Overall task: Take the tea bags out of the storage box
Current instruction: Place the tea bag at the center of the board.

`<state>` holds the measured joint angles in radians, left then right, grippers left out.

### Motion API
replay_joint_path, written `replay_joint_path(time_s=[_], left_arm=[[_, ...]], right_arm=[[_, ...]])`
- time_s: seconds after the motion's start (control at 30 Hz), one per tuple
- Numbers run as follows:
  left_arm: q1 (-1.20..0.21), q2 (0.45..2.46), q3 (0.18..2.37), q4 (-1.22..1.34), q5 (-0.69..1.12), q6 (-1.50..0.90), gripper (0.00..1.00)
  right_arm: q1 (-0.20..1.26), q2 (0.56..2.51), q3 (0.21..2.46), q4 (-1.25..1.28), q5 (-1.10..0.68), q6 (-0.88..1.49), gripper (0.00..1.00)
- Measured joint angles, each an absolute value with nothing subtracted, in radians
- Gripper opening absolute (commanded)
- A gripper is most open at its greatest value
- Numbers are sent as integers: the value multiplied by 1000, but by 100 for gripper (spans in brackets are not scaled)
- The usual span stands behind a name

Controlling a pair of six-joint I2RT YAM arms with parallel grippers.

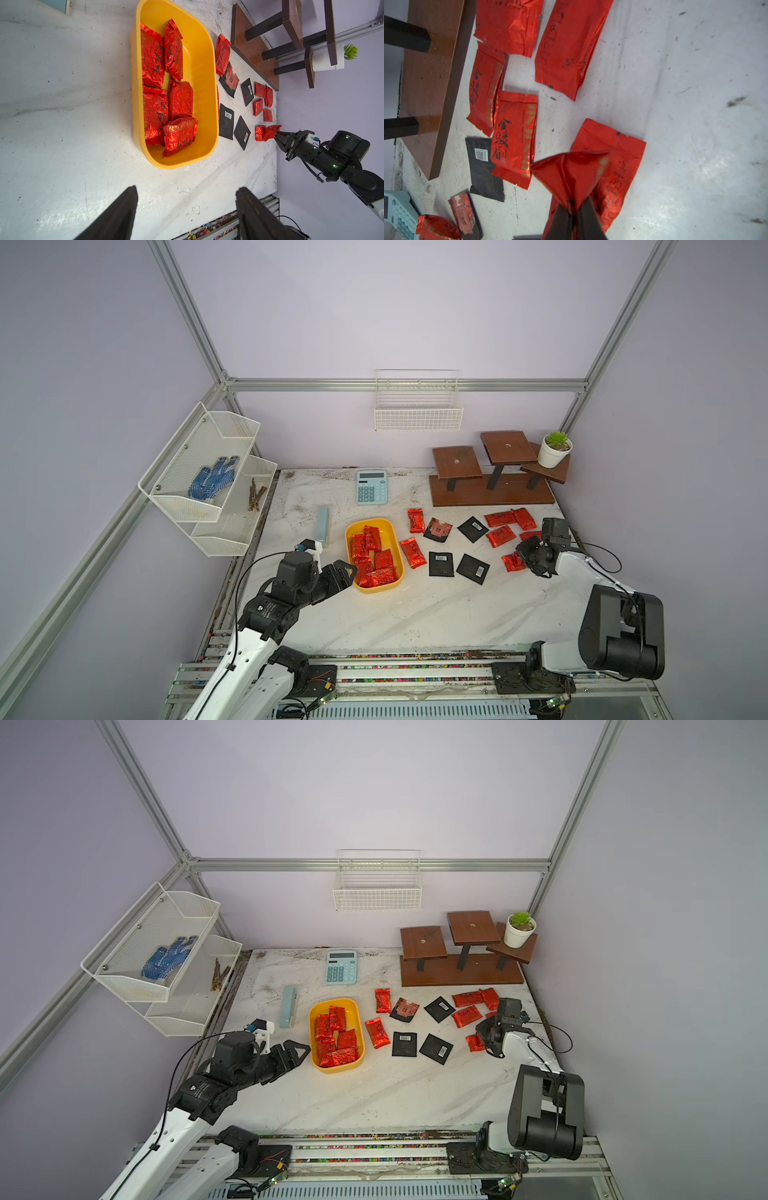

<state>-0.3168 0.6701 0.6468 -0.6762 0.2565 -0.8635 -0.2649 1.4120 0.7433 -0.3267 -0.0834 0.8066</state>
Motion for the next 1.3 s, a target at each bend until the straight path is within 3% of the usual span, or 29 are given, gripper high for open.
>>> replay_joint_path(time_s=[0.33, 0.6, 0.9, 1.3], left_arm=[[-317, 714, 643, -653, 257, -873, 78], [-324, 732, 643, -637, 258, -873, 78], [-324, 725, 632, -626, 260, -873, 78], [-324, 728, 622, -614, 259, -876, 78]], right_arm=[[-313, 1359, 767, -355, -154, 807, 11], [-340, 1240, 789, -368, -80, 809, 15], [-498, 1414, 792, -380, -16, 798, 11], [-511, 1563, 822, -358, -48, 804, 12]])
